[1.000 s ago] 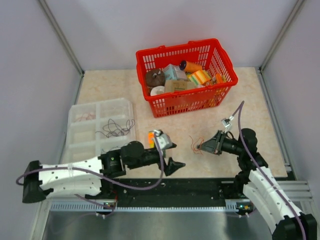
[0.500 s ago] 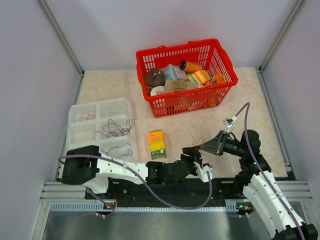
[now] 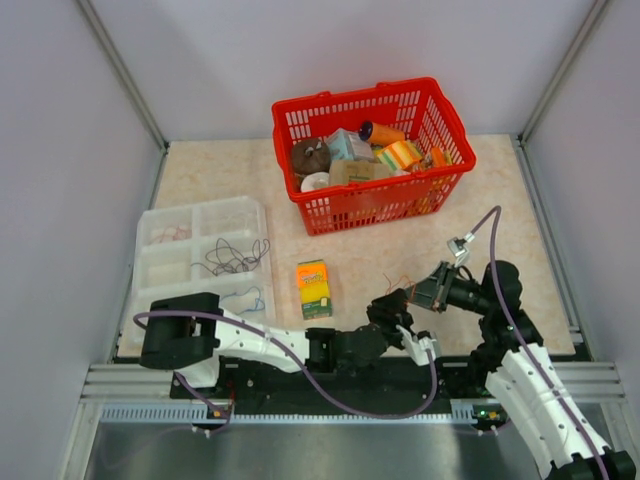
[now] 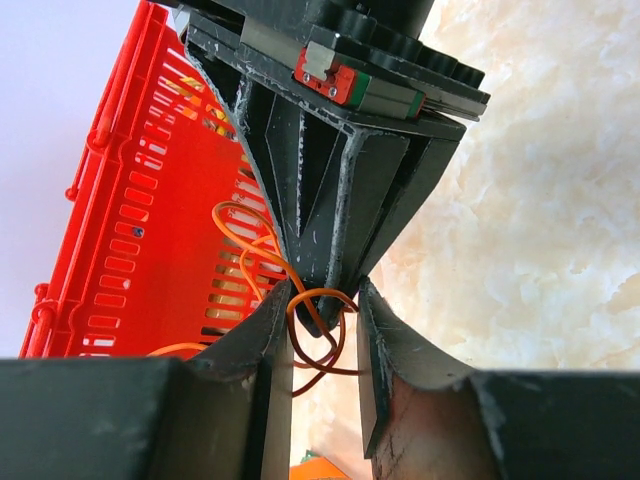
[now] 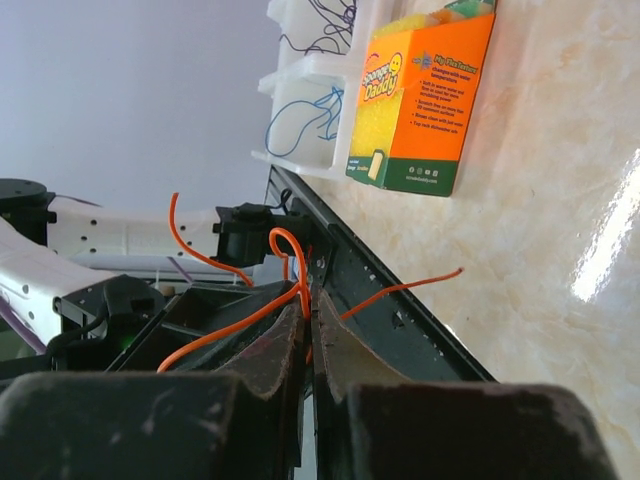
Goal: Untangle the cables
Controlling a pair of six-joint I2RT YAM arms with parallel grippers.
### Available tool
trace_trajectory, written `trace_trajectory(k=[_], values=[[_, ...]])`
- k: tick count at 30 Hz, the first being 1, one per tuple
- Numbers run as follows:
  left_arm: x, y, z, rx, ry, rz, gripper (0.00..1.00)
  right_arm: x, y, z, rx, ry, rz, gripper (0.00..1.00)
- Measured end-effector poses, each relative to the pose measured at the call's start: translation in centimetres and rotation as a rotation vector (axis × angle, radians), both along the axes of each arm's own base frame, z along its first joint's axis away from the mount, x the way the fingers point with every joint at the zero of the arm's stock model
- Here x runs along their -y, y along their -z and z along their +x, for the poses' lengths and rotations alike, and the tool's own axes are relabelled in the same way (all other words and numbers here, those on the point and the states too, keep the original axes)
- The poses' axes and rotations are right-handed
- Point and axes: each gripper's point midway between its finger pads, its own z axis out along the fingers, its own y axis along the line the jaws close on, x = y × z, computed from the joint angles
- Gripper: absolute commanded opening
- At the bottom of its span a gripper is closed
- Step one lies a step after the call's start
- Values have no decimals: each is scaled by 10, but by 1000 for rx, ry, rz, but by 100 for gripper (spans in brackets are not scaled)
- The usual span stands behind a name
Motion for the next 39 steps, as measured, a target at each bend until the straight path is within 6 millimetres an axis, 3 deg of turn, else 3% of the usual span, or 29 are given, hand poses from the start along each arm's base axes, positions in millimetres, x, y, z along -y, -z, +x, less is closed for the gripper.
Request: trace_trajectory(k=[11, 14, 17, 21, 28, 34, 35, 36, 39], values=[[-5, -2, -9, -62, 39, -40, 37, -3, 0, -6, -29, -39, 8, 0], [-5, -7, -13, -84, 61, -65, 53, -3, -5, -8, -15, -43, 14, 0], [-5, -14, -21, -123, 108, -99, 56, -2, -8, -8, -4, -34, 12, 0], [-11, -26, -27, -166, 146, -147, 40, -2, -7, -8, -10, -29, 10, 0], [-12, -25, -26, -180, 146, -151, 36, -1, -9, -10, -8, -26, 16, 0], [-9, -20, -26, -178, 148, -136, 9, -1, -14, -12, 3, -19, 20, 0], [-8, -22, -26, -180, 147, -141, 6, 0, -14, -12, 0, -19, 19, 2], [-8, -23, -26, -181, 150, -143, 2, 0, -14, -11, 0, -16, 18, 12], [-7, -22, -27, -184, 152, -139, 0, 0, -12, -10, 4, -8, 10, 30]])
